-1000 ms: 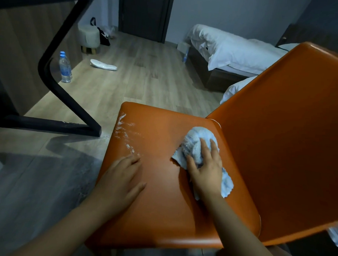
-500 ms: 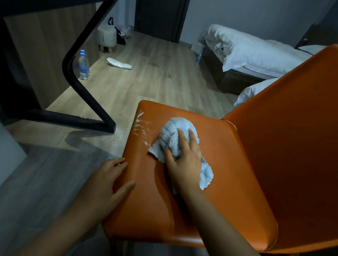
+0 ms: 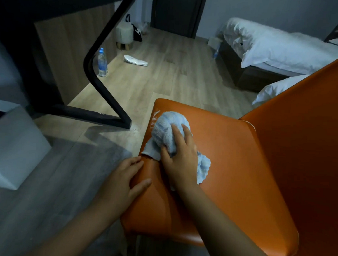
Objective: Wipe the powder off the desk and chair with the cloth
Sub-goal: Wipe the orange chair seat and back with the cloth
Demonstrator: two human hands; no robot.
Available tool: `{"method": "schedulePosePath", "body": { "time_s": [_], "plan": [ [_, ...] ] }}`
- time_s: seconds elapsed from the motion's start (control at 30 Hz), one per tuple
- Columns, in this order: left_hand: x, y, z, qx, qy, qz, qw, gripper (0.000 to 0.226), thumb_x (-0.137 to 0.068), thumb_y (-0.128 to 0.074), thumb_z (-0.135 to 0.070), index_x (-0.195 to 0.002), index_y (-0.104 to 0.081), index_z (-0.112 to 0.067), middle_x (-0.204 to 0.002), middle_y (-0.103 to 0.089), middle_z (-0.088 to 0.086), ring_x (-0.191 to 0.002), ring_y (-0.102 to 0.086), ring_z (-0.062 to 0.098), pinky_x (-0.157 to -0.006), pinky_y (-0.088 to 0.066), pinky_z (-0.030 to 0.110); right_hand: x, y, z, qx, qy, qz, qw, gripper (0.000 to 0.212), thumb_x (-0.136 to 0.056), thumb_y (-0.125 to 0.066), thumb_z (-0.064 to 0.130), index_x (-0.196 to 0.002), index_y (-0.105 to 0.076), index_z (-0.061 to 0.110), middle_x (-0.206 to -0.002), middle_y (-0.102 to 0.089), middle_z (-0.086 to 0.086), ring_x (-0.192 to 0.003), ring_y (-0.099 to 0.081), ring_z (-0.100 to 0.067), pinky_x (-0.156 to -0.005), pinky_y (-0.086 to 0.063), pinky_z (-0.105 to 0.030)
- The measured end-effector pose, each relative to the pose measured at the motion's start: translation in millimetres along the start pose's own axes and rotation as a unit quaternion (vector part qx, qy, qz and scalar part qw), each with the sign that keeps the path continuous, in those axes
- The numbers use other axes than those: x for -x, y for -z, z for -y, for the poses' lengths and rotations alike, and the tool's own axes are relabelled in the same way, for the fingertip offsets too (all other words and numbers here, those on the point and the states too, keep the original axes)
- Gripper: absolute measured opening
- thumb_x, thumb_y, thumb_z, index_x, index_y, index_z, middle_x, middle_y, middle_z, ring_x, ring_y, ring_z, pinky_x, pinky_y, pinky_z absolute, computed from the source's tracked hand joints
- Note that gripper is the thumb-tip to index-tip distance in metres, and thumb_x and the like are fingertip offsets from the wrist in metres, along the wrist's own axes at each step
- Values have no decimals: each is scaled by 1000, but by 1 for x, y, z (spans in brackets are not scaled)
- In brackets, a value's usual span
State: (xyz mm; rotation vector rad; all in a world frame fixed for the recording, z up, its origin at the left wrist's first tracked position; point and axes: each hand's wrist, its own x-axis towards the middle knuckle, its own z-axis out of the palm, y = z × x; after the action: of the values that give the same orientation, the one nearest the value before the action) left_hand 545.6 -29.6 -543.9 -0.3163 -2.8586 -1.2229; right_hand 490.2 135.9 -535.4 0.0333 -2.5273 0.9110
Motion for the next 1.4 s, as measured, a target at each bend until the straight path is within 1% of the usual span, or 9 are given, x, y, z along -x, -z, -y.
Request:
{"method": "schedulePosePath", "body": {
  "time_s": [0.2,0.33,0.43,0.57,0.73,0.87,1.03,1.2,1.4],
  "plan": [
    [3,-2,-13,-7,42,-16,999,58,-91,-61,-36,-142,-44,-18,-150,-35,-6,-134,-36,9,-102,-24,15,-10,20,15,-89,11,92,992,54,-86,-62,12,-138,-52,20,-148,-43,-6,-135,-41,-21,-109,-36,-34],
    [-1,-1,-22,-8,76,1,997,58,-90,-63,-33,-142,-45,-16,-150,-34,-7,-132,-39,12,-104,-29,22,-14,65,9,-170,-34,-17,985,44,-86,-60,8,-130,-59,14,-135,-54,-6,-128,-48,-20,-105,-41,-41],
    [-3,0,-31,-43,96,23,994,59,-91,-62,-34,-143,-43,-14,-151,-32,-6,-133,-38,14,-110,-32,30,-7,105,-14,-172,-19,-40,984,40,-87,-60,10,-127,-61,16,-132,-55,-3,-127,-48,-19,-104,-42,-41],
    [-9,3,-40,-110,113,62,986,57,-93,-58,-36,-142,-44,-13,-152,-30,-4,-133,-38,17,-112,-32,34,10,140,-53,-133,-46,-54,989,44,-87,-63,8,-129,-60,17,-138,-52,-1,-131,-44,-15,-102,-33,-14],
    [-10,3,-56,-168,131,76,974,49,-95,-53,-36,-139,-47,-13,-153,-30,0,-133,-39,21,-110,-34,36,29,165,-77,-131,-70,-72,986,47,-89,-63,12,-134,-55,23,-144,-47,3,-133,-40,-8,-101,-36,-19],
    [7,-9,-77,-176,89,0,980,55,-96,-53,-33,-145,-38,-12,-154,-31,2,-137,-33,23,-111,-29,35,41,195,-90,-70,-53,-102,991,51,-89,-64,18,-137,-51,27,-149,-41,4,-132,-35,-2,-94,-23,0],
    [29,-21,-96,-193,10,-29,981,60,-95,-51,-42,-146,-38,-15,-153,-34,-1,-136,-32,20,-109,-29,31,62,214,-120,-10,-76,-118,990,55,-89,-62,24,-141,-45,30,-152,-36,2,-139,-34,-18,-105,-35,-37],
    [45,-29,-89,-220,13,5,975,67,-93,-50,-49,-149,-32,-16,-153,-32,-1,-138,-29,17,-111,-27,31,93,203,-144,44,-154,-71,984,60,-90,-61,29,-146,-39,27,-156,-30,-2,-143,-25,-27,-112,-31,-50],
    [49,-33,-79,-239,13,22,971,70,-91,-50,-53,-148,-34,-15,-152,-32,0,-140,-26,18,-114,-24,33,93,180,-136,85,-188,-56,977,66,-92,-56,36,-150,-29,22,-159,-19,-9,-145,-16,-35,-111,-27,-52]
  ]
}}
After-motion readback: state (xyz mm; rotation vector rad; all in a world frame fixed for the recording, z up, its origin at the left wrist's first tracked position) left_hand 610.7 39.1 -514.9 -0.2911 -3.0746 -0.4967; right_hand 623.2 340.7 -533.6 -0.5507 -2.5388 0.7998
